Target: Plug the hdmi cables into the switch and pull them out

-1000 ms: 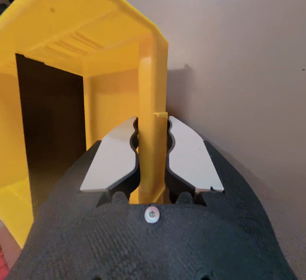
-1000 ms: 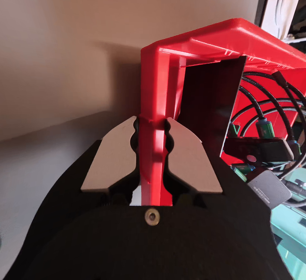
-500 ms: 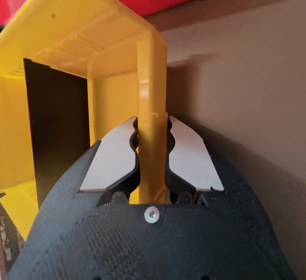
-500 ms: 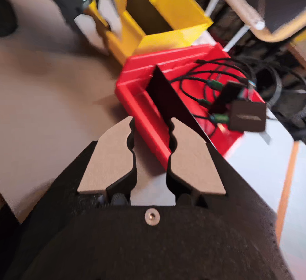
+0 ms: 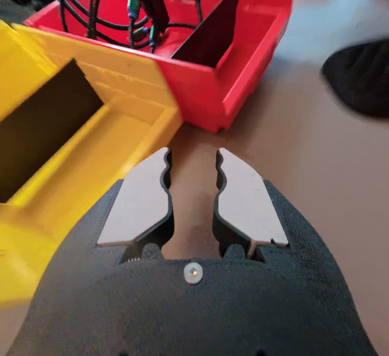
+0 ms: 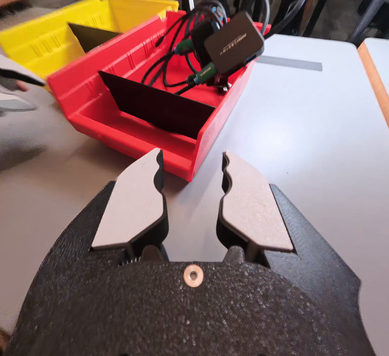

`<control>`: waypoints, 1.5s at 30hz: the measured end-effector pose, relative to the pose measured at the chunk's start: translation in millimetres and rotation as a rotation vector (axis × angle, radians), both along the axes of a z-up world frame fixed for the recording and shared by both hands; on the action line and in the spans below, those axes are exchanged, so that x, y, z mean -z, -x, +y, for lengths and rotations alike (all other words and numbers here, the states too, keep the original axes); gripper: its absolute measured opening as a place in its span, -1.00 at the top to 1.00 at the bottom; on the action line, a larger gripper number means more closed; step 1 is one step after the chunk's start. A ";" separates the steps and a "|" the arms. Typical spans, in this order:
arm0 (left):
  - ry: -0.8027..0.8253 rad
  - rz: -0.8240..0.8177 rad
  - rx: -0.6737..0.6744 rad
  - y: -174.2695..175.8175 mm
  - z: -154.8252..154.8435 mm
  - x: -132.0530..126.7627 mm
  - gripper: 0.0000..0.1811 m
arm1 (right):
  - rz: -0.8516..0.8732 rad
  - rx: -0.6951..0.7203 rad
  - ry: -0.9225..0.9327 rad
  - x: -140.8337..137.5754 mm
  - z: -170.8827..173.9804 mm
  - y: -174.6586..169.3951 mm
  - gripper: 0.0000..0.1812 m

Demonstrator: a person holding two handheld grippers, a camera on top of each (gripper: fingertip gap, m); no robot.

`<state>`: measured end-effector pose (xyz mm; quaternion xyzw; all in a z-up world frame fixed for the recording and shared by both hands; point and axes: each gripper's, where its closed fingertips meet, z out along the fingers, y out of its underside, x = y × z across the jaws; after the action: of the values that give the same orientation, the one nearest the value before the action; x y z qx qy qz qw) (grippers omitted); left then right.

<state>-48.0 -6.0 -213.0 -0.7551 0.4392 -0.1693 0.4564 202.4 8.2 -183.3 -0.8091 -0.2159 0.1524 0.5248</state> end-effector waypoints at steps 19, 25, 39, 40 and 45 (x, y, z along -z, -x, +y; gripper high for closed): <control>-0.078 -0.299 -0.446 -75.5 46.4 -9.4 0.76 | -0.137 0.145 -0.064 20.4 46.7 -1.3 0.91; -0.225 -0.349 -0.369 -80.0 26.2 -69.0 0.84 | -0.099 0.182 -0.178 -25.3 10.8 -8.7 0.93; -0.571 -0.446 -0.504 42.1 -58.4 -206.5 0.89 | -0.055 -0.012 -0.599 -176.3 -64.7 106.2 0.89; -0.587 -0.443 -0.542 62.0 -66.3 -210.9 0.89 | -0.038 -0.050 -0.610 -182.0 -65.8 126.1 0.89; -0.621 -0.412 -0.743 166.9 -106.9 -213.9 0.89 | 0.057 -0.251 -0.617 -191.3 -71.7 237.1 0.89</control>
<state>-214.9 -112.9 0.9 -0.6401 0.0727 -0.0029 0.7648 -34.7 -63.5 8.0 -0.5746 -0.3354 0.1659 0.7279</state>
